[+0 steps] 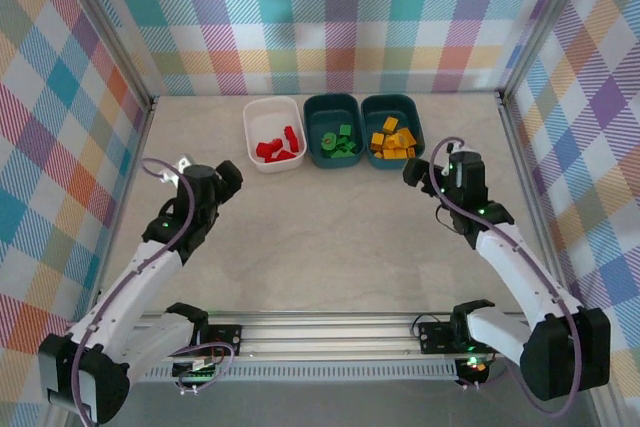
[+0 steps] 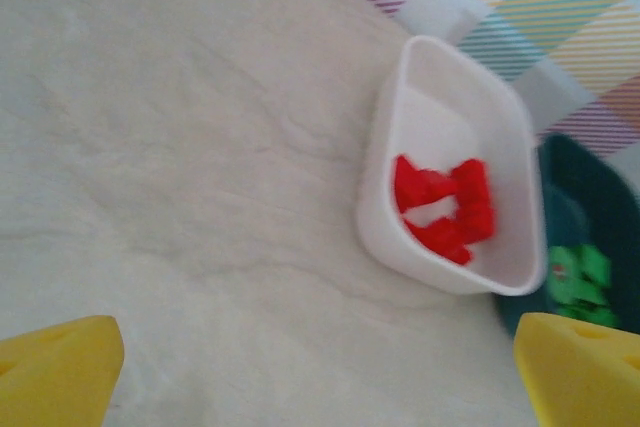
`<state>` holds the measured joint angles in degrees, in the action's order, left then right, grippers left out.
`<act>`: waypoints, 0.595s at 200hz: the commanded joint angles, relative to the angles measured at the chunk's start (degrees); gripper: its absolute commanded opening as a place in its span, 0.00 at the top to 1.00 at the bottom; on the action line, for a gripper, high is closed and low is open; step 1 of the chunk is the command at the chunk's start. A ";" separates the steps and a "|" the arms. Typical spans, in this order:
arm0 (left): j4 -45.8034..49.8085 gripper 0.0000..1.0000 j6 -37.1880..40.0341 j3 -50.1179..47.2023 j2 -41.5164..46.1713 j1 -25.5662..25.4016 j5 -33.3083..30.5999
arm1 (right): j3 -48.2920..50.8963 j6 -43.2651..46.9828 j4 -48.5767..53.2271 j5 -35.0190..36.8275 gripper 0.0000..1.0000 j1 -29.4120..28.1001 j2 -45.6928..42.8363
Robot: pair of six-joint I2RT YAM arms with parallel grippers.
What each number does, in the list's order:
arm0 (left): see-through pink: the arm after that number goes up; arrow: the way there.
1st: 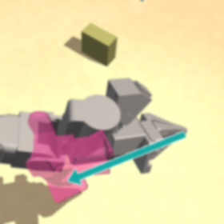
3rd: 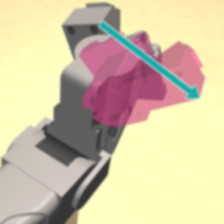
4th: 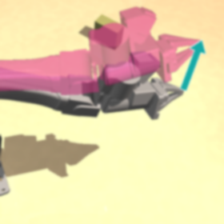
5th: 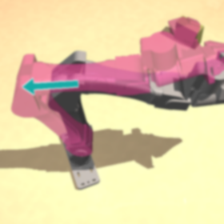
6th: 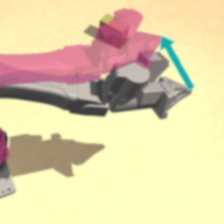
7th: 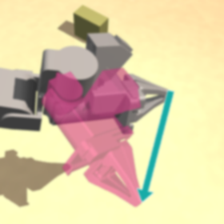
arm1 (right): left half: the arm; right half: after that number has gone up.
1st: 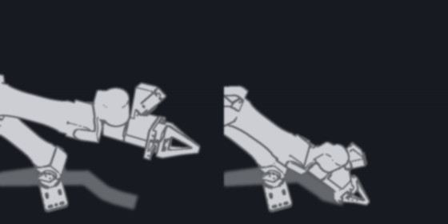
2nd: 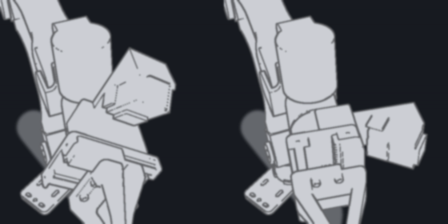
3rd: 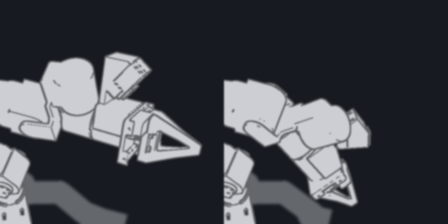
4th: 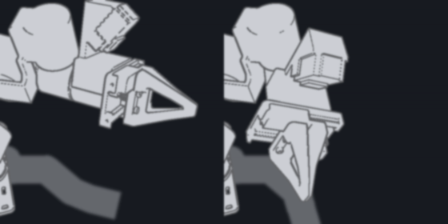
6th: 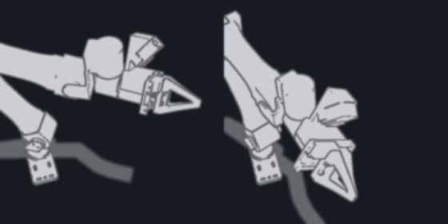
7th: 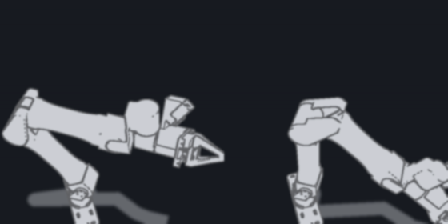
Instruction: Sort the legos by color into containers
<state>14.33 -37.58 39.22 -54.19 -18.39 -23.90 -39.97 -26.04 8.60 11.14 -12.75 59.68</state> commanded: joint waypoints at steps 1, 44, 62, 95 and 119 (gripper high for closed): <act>-15.63 0.00 10.54 -7.74 -0.22 -0.94 -10.71 | 6.95 5.14 -10.01 12.97 0.00 0.10 -4.91; -40.96 0.00 30.02 -17.45 -8.01 3.33 -6.32 | 15.66 25.99 -34.72 0.84 0.00 0.71 2.06; -46.08 0.00 35.80 -16.85 -13.35 4.45 -2.60 | 15.80 29.60 -40.08 0.80 0.00 0.80 8.13; -55.23 0.00 37.57 -18.04 -23.94 9.28 3.85 | 14.71 35.54 -47.55 0.01 0.00 1.68 16.64; -56.42 0.00 38.00 -16.65 -27.57 11.51 8.21 | 13.57 33.93 -43.52 -1.73 0.00 3.19 16.87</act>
<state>-32.62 -2.59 22.04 -78.54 -8.95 -21.61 -24.53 5.10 -30.81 11.68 -10.92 76.49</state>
